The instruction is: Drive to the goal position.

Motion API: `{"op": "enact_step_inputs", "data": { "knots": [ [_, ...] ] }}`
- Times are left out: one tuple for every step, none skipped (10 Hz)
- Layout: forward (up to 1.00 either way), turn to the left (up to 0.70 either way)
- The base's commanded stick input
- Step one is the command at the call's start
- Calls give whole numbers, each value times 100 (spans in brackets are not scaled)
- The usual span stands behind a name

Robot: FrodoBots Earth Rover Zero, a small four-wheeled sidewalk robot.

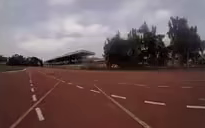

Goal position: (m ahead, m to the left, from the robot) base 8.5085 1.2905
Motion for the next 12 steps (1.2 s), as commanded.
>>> {"op": "enact_step_inputs", "data": {
  "knots": [
    [45, 0],
    [45, 0],
    [45, 0],
    [45, 0],
    [45, 0],
    [45, 0],
    [45, 0],
    [45, 0],
    [45, 0],
    [45, 0],
    [45, 0],
    [45, 0]
  ]
}}
